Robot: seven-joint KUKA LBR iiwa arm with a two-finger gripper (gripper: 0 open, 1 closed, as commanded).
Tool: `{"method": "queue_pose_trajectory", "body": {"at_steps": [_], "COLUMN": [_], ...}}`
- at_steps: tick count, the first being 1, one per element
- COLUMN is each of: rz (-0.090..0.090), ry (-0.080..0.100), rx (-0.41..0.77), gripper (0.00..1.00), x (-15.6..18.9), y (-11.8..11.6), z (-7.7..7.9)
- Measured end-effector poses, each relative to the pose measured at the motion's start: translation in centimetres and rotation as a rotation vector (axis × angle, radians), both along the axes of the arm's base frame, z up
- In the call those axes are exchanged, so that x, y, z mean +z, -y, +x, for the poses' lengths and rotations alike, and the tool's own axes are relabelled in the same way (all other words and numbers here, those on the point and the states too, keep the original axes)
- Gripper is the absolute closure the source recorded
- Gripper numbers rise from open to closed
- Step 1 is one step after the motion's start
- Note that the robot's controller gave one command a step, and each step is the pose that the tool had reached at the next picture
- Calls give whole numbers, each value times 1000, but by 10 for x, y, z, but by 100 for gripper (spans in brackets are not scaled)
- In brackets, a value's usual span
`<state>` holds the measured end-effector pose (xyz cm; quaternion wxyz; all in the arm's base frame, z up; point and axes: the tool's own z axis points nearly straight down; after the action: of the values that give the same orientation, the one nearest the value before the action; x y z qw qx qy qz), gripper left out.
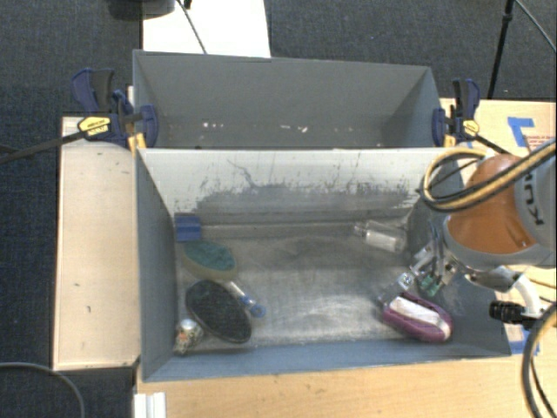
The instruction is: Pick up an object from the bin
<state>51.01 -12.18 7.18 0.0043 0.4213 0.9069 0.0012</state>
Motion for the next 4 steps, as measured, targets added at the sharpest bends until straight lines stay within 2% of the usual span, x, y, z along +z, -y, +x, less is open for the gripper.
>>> {"method": "queue_pose_trajectory", "body": {"at_steps": [1,2,3,4], "rz": [-2,0,12,-2], "ry": [5,0,-10,-7], "rx": [-2,-2,-262,502], "gripper": [100,0,0,0], "x": [2,0,50,31], "y": [1,0,22,11], "z": [1,0,3,-2]}}
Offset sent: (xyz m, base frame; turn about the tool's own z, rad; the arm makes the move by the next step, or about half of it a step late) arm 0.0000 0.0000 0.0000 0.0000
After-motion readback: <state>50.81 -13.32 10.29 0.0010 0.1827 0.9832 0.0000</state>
